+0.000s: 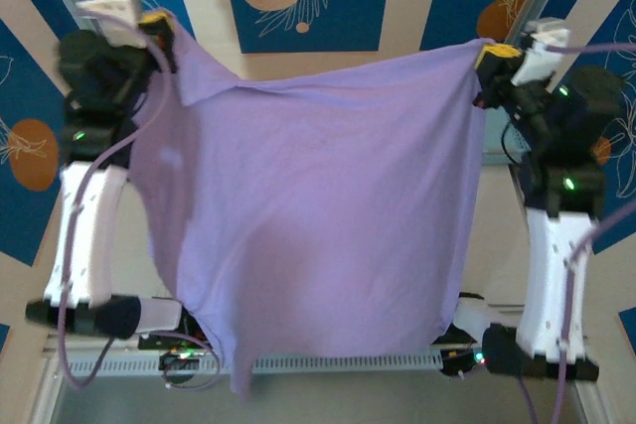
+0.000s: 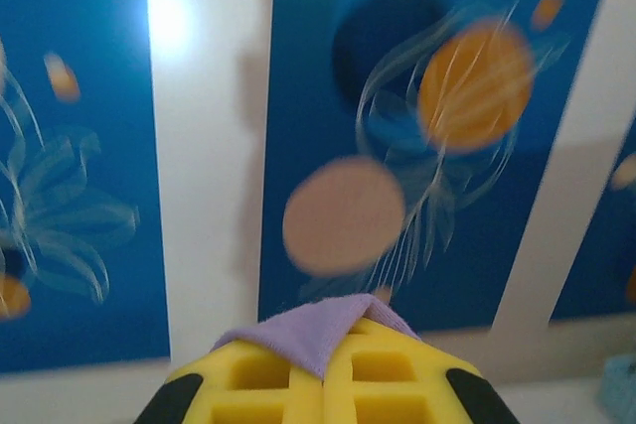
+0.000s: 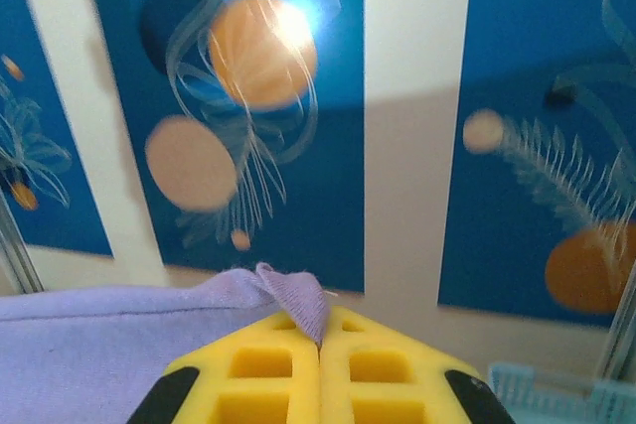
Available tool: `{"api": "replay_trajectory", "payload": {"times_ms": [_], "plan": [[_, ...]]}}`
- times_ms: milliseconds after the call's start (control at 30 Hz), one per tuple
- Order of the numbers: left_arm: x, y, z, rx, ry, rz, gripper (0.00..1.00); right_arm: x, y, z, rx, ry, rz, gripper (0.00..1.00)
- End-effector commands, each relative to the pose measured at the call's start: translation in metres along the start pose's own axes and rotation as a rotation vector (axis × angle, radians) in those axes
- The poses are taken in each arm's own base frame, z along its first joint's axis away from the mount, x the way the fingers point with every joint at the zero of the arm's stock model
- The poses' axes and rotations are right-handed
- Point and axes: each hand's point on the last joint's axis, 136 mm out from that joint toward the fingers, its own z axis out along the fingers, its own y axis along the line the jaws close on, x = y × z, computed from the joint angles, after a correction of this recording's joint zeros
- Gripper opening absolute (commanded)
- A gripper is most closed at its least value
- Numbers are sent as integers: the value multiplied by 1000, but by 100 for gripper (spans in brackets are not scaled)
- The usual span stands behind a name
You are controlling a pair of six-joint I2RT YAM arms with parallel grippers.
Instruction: Fold the inside-out t-shirt
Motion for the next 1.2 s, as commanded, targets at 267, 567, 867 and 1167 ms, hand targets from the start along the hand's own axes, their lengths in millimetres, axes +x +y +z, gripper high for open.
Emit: {"api": "replay_trajectory", "payload": {"times_ms": [267,567,867,1167], "plan": [[279,52,239,15,407,-116,3,263,-97,274,102,461,168,11],[333,60,285,32,468,-260,78,332,-98,299,189,663,142,48],[328,22,151,-3,574,-433,82,373,-49,146,259,916,317,51],[385,-42,-16,11,742,-523,80,438,-49,-13,486,1088,608,56]]}}
